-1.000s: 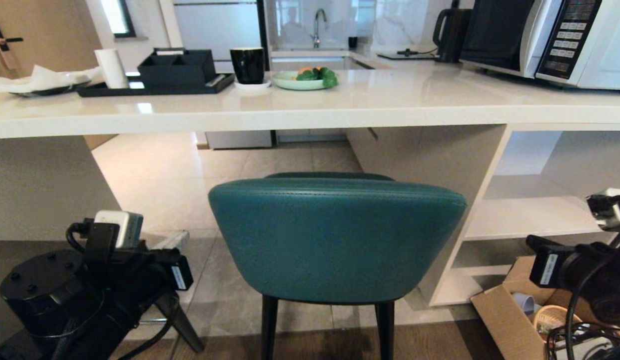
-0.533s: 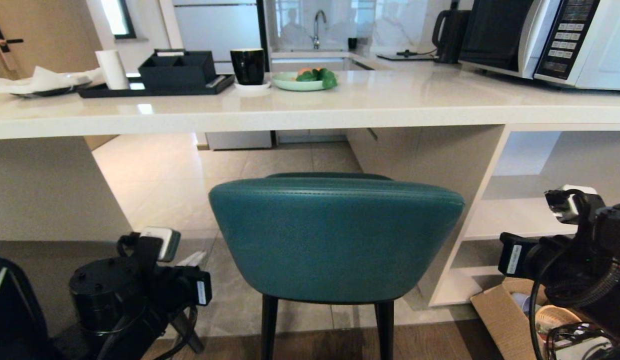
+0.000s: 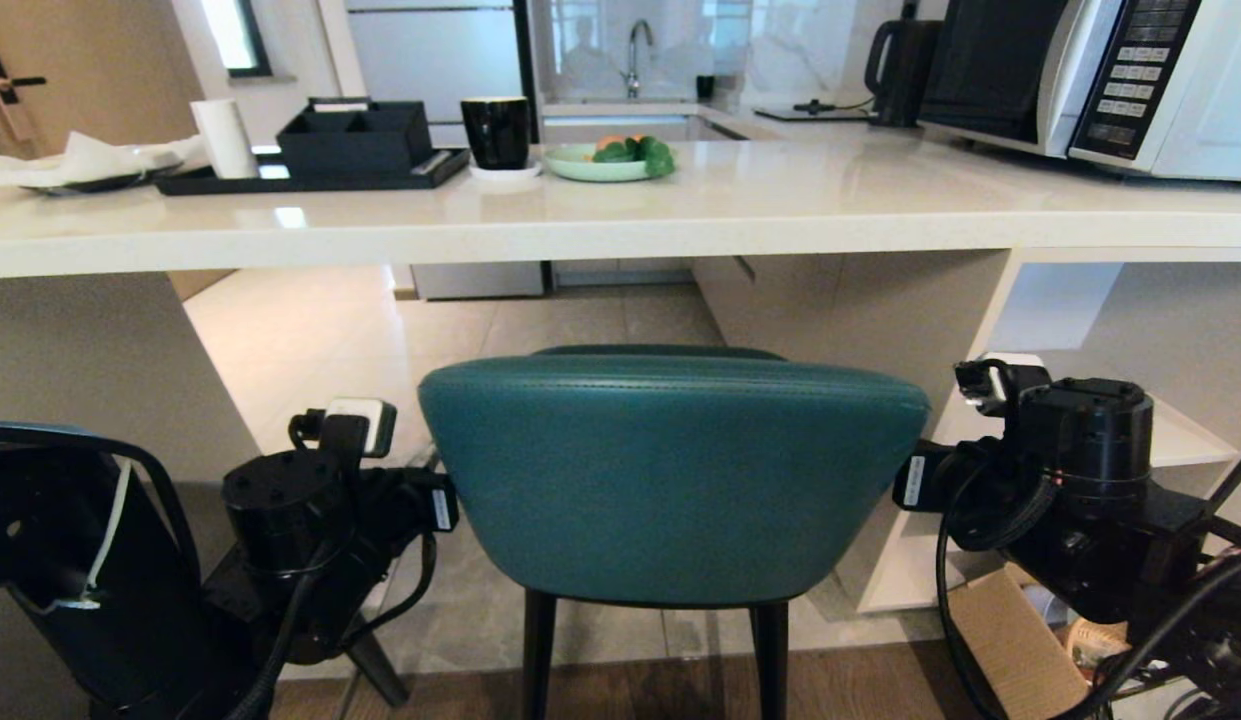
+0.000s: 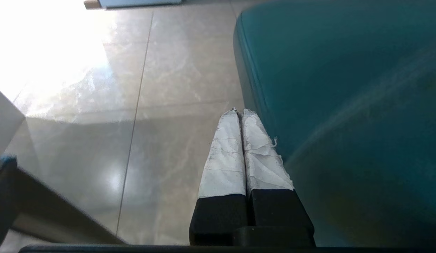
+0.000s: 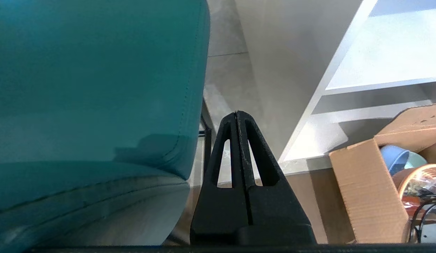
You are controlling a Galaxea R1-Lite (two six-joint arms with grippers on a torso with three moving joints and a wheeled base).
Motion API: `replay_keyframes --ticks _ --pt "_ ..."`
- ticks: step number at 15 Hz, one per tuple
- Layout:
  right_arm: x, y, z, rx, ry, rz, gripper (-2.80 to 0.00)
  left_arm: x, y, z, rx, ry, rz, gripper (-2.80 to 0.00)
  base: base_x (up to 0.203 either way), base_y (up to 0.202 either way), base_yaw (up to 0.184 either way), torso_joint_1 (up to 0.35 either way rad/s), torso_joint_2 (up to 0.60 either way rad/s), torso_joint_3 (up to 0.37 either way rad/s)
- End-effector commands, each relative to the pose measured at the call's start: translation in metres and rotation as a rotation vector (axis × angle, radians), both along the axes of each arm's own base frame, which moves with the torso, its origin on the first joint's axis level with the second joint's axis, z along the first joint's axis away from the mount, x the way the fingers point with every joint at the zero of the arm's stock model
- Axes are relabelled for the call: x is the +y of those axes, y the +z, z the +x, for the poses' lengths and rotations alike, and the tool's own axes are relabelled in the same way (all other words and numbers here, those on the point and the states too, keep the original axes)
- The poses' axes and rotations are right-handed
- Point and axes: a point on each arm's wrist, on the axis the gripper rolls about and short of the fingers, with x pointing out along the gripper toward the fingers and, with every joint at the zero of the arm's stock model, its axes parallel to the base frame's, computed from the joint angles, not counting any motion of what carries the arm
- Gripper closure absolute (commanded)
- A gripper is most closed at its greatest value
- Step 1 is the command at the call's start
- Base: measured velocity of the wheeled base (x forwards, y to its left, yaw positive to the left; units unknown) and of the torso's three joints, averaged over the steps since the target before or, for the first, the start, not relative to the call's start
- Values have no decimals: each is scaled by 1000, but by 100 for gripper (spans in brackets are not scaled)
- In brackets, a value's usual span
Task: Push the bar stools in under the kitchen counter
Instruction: Push the gray chair back under the dining table
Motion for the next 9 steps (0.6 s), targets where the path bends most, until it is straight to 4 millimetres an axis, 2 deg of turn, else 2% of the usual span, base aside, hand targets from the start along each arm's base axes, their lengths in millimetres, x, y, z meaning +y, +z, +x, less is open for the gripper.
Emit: replay_keyframes --ticks 1,3,6,9 --pt "15 -22 8 57 35 -37 0 -4 5 6 -36 -3 -17 0 0 0 0 0 0 0" --pt "22 -28 19 28 50 -68 0 -8 10 12 -63 -8 -28 0 0 0 0 0 0 0" --pt "29 -29 35 1 48 -84 0 -15 7 20 -69 -17 -30 0 0 0 0 0 0 0" --pt "23 -29 54 -13 6 -79 0 -22 2 37 -88 -20 -21 0 0 0 0 0 0 0"
